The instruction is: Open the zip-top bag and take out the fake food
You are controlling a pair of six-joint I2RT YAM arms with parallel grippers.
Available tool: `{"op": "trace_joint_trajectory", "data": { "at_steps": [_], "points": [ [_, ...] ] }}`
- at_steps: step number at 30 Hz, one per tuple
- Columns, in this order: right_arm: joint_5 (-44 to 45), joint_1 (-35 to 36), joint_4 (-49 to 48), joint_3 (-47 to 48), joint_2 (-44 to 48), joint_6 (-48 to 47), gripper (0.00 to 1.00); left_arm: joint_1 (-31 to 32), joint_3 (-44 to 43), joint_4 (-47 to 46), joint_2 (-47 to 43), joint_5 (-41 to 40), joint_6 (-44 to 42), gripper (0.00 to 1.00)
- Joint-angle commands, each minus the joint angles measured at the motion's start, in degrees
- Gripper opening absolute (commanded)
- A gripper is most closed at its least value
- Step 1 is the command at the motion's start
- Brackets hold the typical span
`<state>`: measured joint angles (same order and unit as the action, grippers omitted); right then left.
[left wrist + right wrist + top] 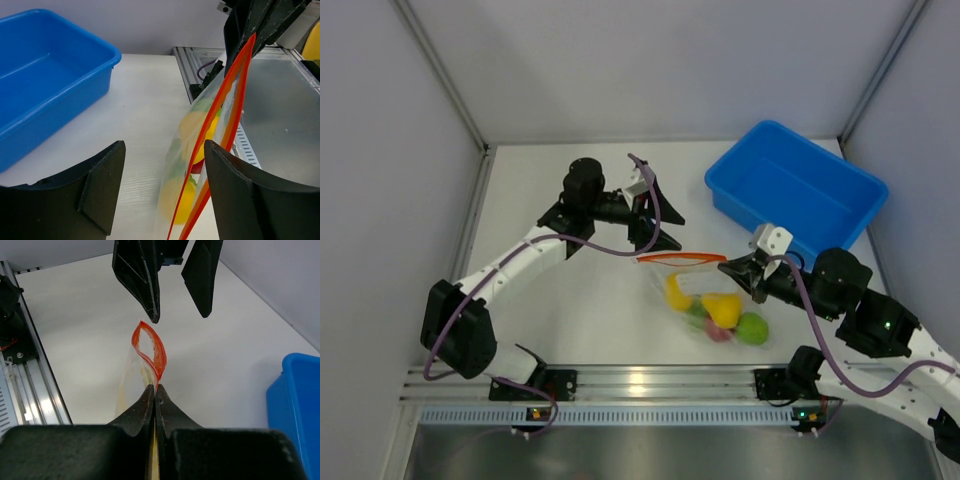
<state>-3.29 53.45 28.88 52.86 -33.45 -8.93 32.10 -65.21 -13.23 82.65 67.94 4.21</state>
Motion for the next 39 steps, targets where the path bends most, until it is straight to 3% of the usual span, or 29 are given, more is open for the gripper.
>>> {"op": "trace_joint_trajectory", "data": {
  "at_steps": [1, 13, 17, 18, 24, 25, 26, 29, 33, 35, 37, 38, 39],
  "points": [
    [-1.46, -0.01, -3.92, 1.19, 0.41, -0.3, 0.0, 0.16, 0.26, -1.79, -1.35, 3.68, -2.1, 0.69],
    [-1.63, -0.1, -5.42, 1.1, -0.65, -0.65, 0.0, 2.26, 1.84, -1.88, 0.93, 6.5, -0.34, 0.66],
    [-2.33, -0.1, -6.03, 1.28, -0.83, -0.74, 0.0, 2.44, 2.54, -1.88, 1.28, 5.28, -0.17, 0.59],
    [-2.68, -0.1, -6.47, 1.19, -0.91, -0.74, 0.0, 2.62, 2.54, -1.97, 1.98, 5.1, -0.08, 0.52],
    [-3.65, -0.1, -7.88, 0.49, -0.65, -1.0, 0.0, 2.79, 1.84, -2.06, 4.09, 8.16, 1.24, 0.51],
    [-3.57, -0.1, -8.14, 0.4, -0.56, -1.09, 0.0, 2.8, 2.02, -1.97, 4.18, 9.3, 1.24, 0.46],
    [-3.22, -0.1, -8.32, 0.14, -0.47, -1.09, 0.0, 2.8, 2.19, -2.06, 4.18, 9.75, 0.89, 0.27],
    [-1.9, -0.1, -9.45, -0.65, -0.73, -0.92, 0.0, 2.8, 2.81, -1.97, 3.4, 8.7, 0.71, 0.01],
    [1.53, -0.1, -11.39, -1.88, -1.7, -0.3, 0.0, 1.66, 3.68, -1.53, 0.85, 1.07, 1.77, 0.0],
    [2.94, -0.1, -12.53, -2.59, -2.14, 0.22, 0.0, 0.95, 3.08, 0.74, -0.29, -8.41, 0.99, 0.0],
    [6.52, -0.1, -14.2, -2.85, -3.02, 0.66, 0.0, 0.6, 1.32, 9.94, -1.18, -16.14, -1.73, 0.0],
    [7.93, -0.1, -14.64, -2.85, -3.46, 1.62, 0.0, 0.6, -1.82, 13.03, -1.26, -24.27, -3.66, 0.0],
    [9.08, -0.1, -15.6, -2.85, -3.81, 1.81, 0.01, 0.6, -3.5, 22.11, -0.57, -27.83, -3.68, 0.0]
  ]
}}
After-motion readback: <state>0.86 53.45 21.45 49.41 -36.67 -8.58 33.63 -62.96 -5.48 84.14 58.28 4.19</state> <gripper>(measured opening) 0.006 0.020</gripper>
